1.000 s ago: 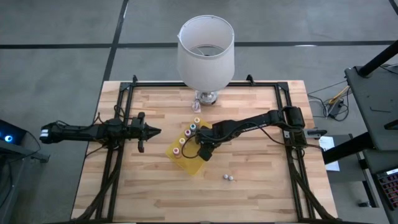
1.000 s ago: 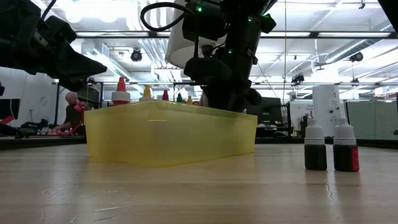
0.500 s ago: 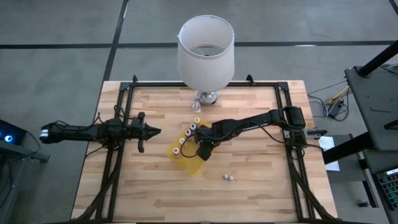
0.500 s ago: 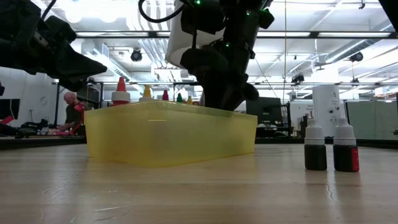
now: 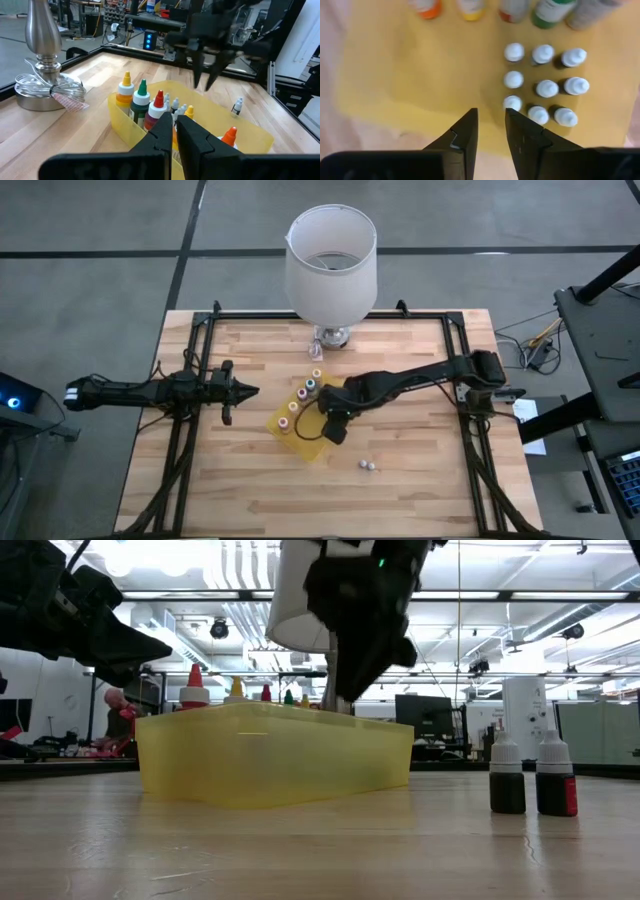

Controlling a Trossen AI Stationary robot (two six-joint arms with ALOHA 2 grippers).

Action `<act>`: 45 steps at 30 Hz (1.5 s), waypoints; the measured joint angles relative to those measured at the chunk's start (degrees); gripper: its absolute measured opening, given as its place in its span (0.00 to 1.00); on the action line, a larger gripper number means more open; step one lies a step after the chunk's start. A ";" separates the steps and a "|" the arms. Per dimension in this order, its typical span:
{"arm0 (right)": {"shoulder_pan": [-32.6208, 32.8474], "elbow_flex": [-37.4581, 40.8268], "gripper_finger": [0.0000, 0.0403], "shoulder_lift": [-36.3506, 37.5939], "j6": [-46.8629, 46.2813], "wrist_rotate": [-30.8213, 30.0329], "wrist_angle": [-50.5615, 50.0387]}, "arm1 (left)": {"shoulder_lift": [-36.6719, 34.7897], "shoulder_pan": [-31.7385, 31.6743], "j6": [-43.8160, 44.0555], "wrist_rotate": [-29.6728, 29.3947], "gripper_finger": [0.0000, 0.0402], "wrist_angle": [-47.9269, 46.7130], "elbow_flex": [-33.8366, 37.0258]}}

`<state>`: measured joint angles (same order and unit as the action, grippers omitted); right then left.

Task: Pick & Place food coloring
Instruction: Put the small right red food coloring bottle into the yellow bin

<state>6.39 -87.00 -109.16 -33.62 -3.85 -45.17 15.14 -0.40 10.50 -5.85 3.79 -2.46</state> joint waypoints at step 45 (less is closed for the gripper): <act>12.83 1.95 0.46 3.87 13.85 8.68 -7.56 | 0.02 0.00 -0.01 -0.01 0.00 -0.03 0.01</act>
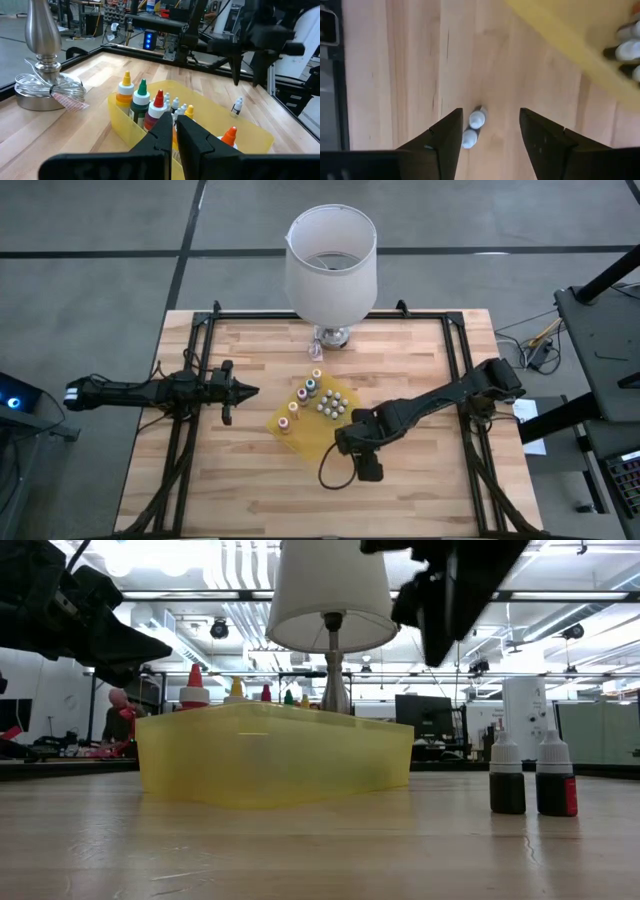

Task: Pick & Place food coloring
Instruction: Put the small right red food coloring bottle into the yellow bin

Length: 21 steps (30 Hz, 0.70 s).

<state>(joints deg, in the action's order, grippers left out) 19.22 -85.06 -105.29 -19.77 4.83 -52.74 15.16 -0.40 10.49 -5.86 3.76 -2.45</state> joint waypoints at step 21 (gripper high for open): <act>5.84 6.23 0.46 1.83 -6.77 1.55 0.00 | 0.00 0.00 0.00 -0.01 0.00 0.04 -0.01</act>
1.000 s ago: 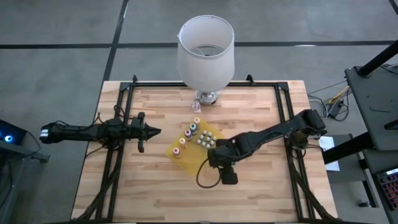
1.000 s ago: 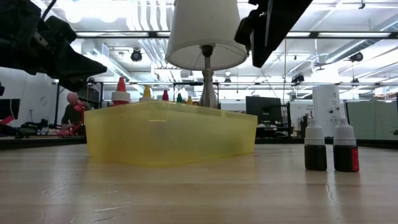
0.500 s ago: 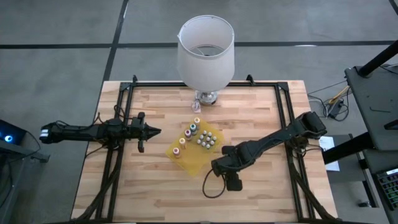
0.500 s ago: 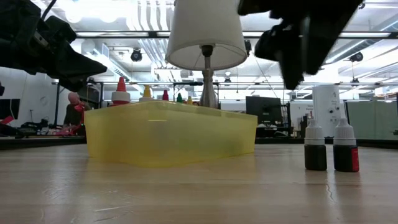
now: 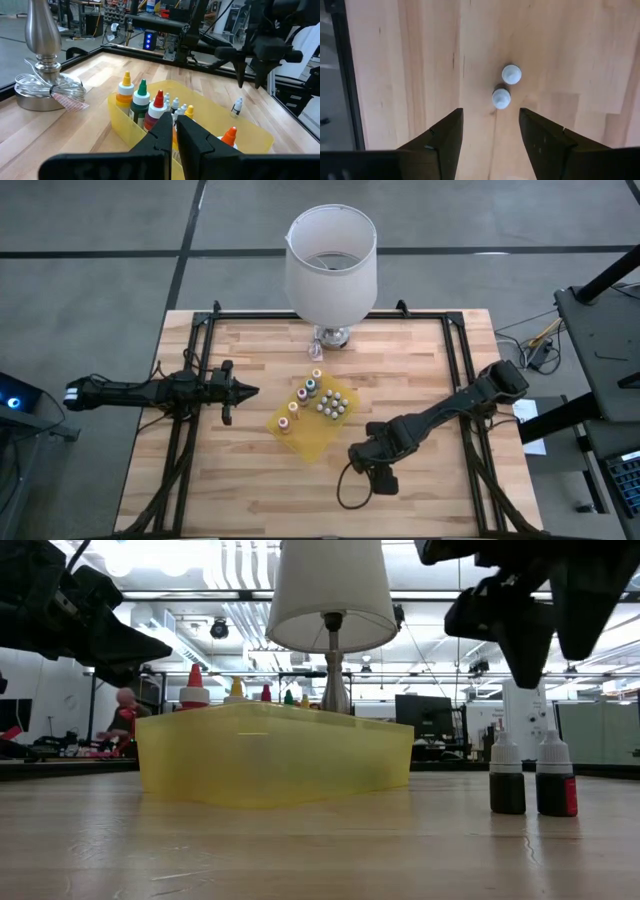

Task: Pick & Place food coloring
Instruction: Put the small right red food coloring bottle into the yellow bin

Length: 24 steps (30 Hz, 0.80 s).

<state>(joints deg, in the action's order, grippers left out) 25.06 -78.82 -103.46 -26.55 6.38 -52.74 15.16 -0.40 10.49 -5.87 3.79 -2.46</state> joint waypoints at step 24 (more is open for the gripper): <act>-0.06 8.95 0.45 0.00 -0.06 -0.52 9.82 | 0.00 0.00 0.00 0.02 0.00 -0.02 0.00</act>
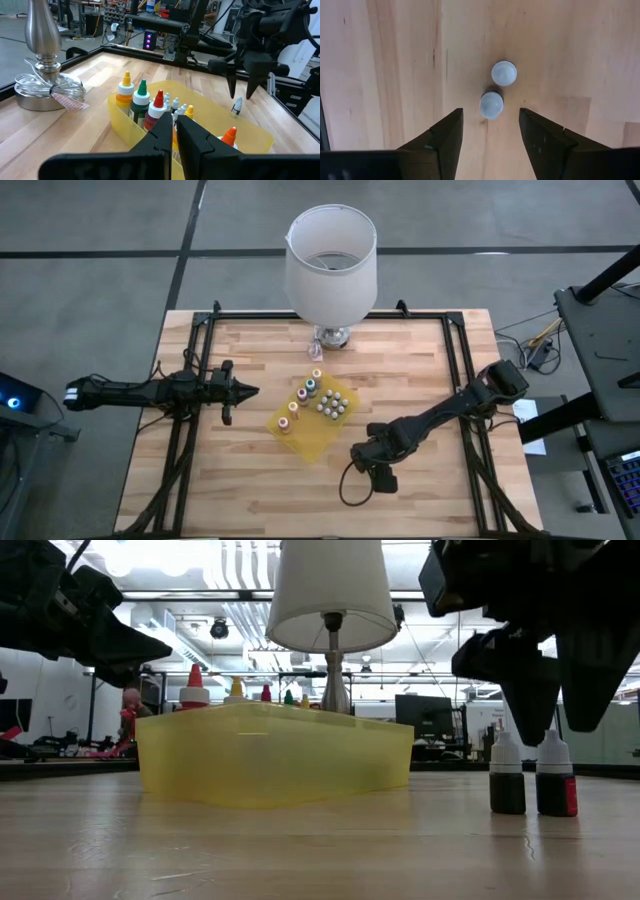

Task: Pick & Place food coloring
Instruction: Put the small right red food coloring bottle into the yellow bin

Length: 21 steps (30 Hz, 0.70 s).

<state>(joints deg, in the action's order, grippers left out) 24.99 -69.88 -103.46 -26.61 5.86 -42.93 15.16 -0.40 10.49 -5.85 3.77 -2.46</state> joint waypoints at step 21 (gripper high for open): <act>0.00 4.56 0.45 0.00 -3.07 0.02 7.02 | 0.00 0.00 0.00 -0.01 0.00 0.00 0.01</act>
<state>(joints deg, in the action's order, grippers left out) 24.99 -65.32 -103.46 -29.68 5.88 -35.91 15.16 -0.40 10.49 -5.85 3.77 -2.45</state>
